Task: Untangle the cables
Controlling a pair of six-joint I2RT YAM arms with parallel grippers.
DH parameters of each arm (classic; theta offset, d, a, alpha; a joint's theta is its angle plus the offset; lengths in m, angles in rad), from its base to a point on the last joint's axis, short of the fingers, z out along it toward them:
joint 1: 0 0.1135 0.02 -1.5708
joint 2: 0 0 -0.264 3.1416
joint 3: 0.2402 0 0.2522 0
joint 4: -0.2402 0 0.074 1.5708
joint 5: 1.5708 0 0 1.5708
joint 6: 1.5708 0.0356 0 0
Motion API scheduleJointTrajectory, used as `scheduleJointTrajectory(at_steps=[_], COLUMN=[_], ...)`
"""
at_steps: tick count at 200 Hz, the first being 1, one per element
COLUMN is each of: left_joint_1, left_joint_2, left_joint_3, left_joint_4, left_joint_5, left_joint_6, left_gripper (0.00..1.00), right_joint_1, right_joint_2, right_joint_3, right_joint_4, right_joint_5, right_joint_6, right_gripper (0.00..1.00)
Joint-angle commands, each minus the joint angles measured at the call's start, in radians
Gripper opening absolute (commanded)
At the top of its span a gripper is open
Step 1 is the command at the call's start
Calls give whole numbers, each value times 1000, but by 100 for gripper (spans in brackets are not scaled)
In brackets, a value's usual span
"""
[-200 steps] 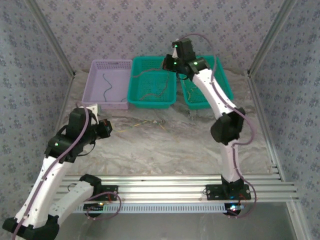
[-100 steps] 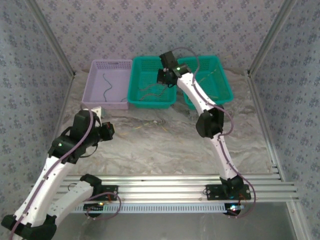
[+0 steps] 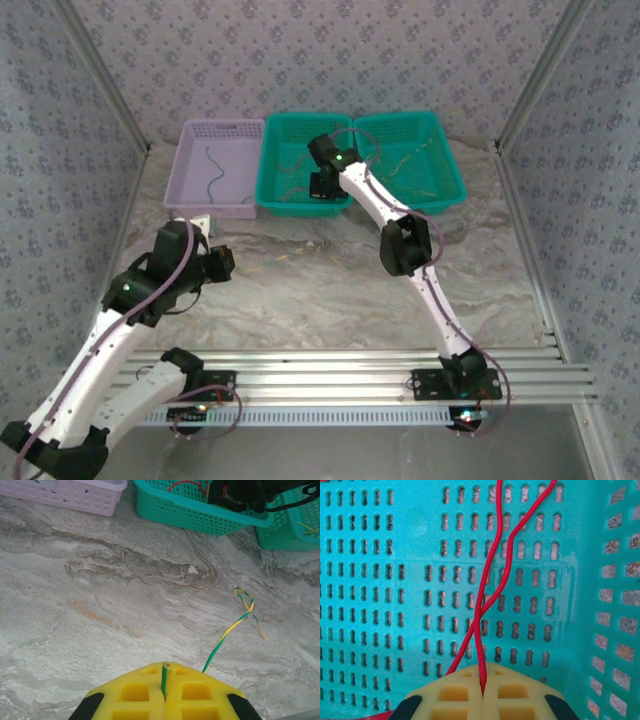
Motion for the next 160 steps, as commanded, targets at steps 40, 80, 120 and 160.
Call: scheduleJointTrajectory(at_steps=[40,80,120,160], left_joint_1=[-10,-10,-9,-13], left_joint_2=[11,36,79,179], left_joint_3=[23,68,139,303], left_joint_4=[16,4,0,14], left_joint_5=[-32,-50,-66,-80], left_joint_6=[6,27,56,112], left_gripper=[0,0,0,0], right_joint_1=[0,-35,-61,-65], right_joint_2=[-121,-164,-293,-468], right_joint_3=[11,116,82,14], right_joint_4=[-8,4,0,-42], right_joint_5=[-39,-83,-71,50], right_joint_6=[-35,-40,-57,-145], right_gripper=[44,62,71,82])
